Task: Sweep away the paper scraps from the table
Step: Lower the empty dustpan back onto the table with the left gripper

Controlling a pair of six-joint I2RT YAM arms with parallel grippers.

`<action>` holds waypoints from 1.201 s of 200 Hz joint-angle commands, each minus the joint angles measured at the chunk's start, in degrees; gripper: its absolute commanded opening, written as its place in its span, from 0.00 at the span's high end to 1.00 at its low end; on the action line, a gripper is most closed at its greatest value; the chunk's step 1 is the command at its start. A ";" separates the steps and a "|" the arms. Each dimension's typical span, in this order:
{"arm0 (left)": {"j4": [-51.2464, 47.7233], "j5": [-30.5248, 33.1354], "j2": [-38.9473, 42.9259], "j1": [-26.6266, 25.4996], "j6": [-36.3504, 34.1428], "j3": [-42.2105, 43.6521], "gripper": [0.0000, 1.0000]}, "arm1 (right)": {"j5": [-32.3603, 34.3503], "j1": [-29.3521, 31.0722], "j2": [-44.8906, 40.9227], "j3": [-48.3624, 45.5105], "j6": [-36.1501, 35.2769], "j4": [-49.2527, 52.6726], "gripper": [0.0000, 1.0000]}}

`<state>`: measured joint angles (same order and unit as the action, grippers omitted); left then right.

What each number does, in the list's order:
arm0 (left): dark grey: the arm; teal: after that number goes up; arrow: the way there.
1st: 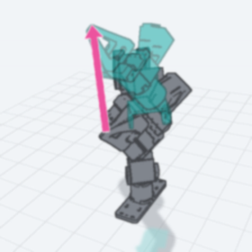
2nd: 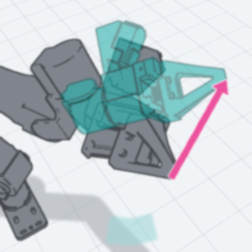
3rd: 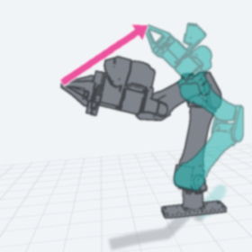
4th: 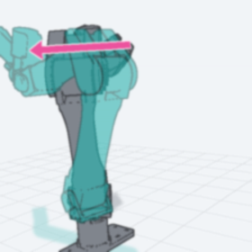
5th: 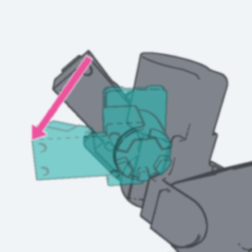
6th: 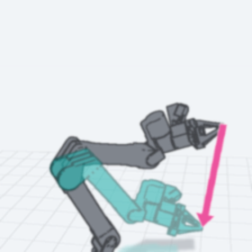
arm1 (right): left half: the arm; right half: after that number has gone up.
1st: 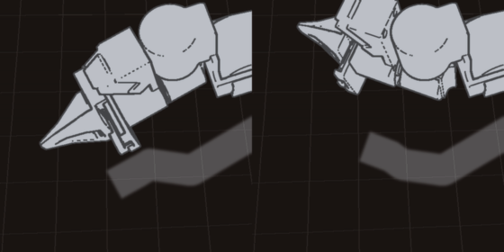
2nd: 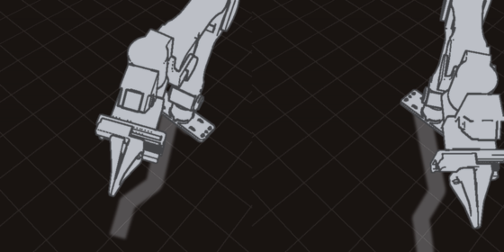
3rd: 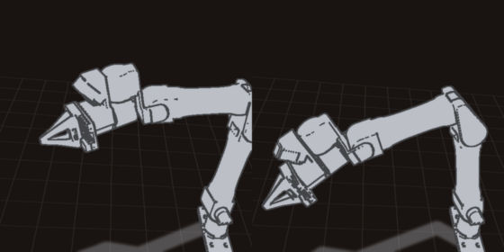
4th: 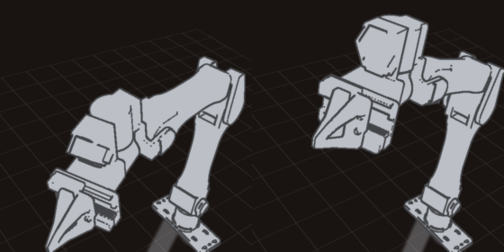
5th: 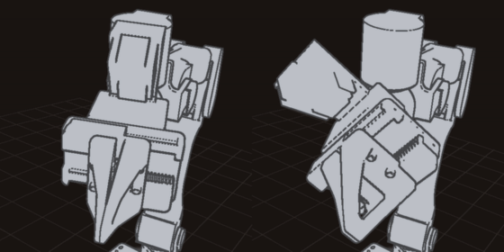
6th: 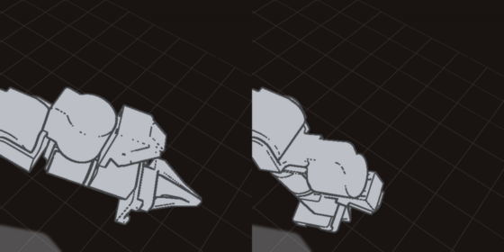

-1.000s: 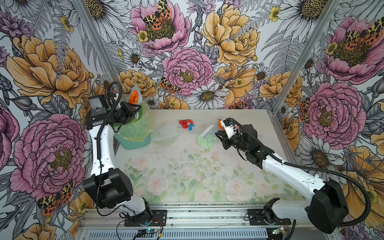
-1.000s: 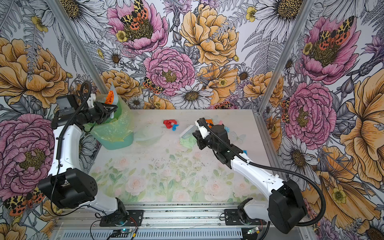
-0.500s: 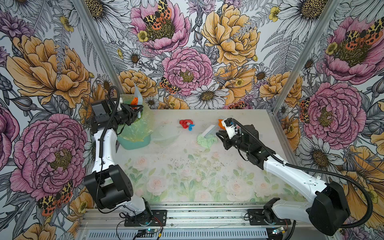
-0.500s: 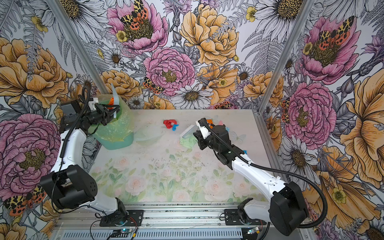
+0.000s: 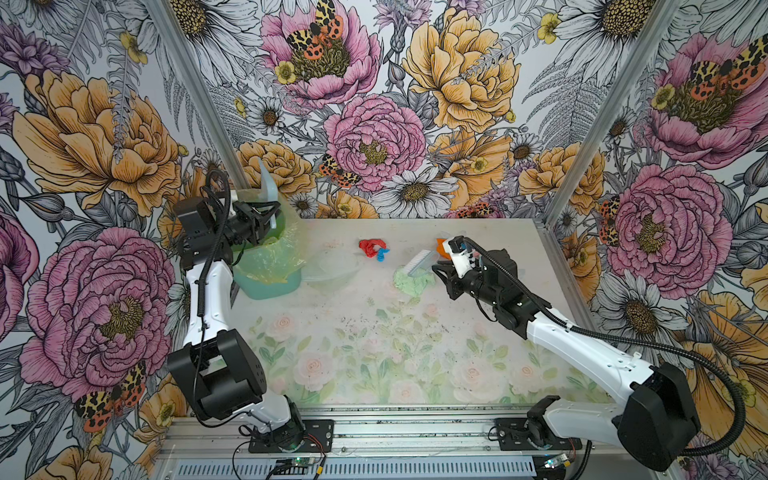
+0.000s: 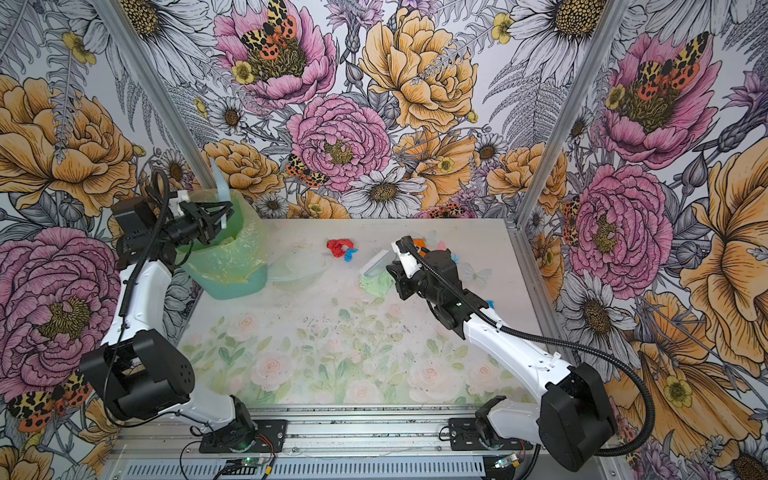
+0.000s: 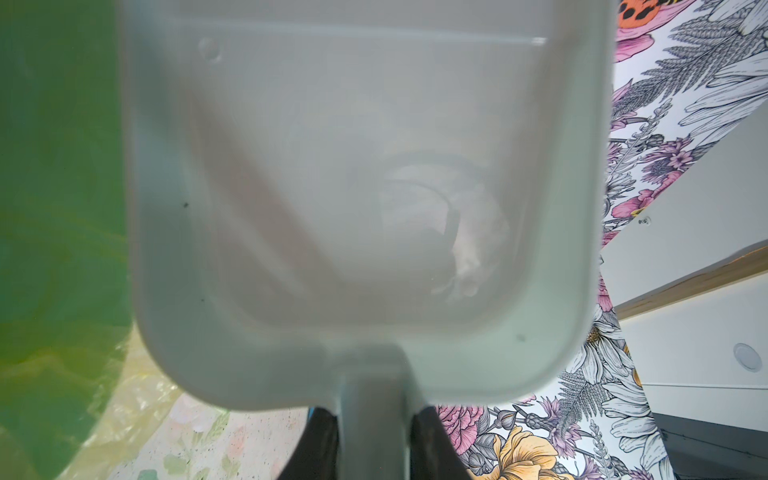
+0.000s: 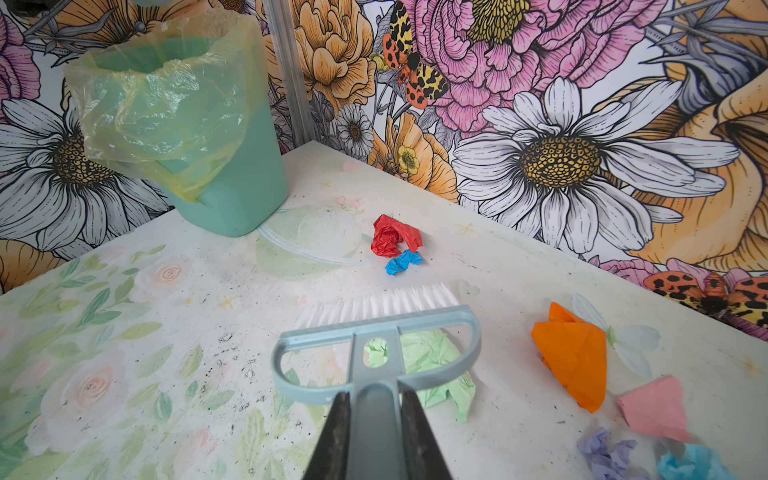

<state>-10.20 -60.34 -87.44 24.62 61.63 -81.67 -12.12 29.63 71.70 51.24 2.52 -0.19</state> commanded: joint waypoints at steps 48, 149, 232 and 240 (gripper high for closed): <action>-0.16 -0.09 5.62 -0.08 -2.45 -0.25 1.00 | 2.99 -0.26 0.24 1.01 1.42 -0.97 1.00; -21.52 24.26 14.26 -17.17 -27.79 -3.19 1.00 | 16.90 -0.27 2.63 5.12 11.15 -1.43 1.00; -28.80 43.43 15.28 -34.16 -39.10 2.81 0.99 | 21.95 -0.14 10.83 12.29 17.15 1.91 1.00; -28.98 44.09 14.96 -35.27 -39.57 3.53 0.99 | 22.29 -0.14 11.44 12.39 17.30 2.22 1.00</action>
<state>-36.53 -23.64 -73.12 -7.68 26.81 -80.47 7.49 29.65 81.34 61.95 17.43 0.82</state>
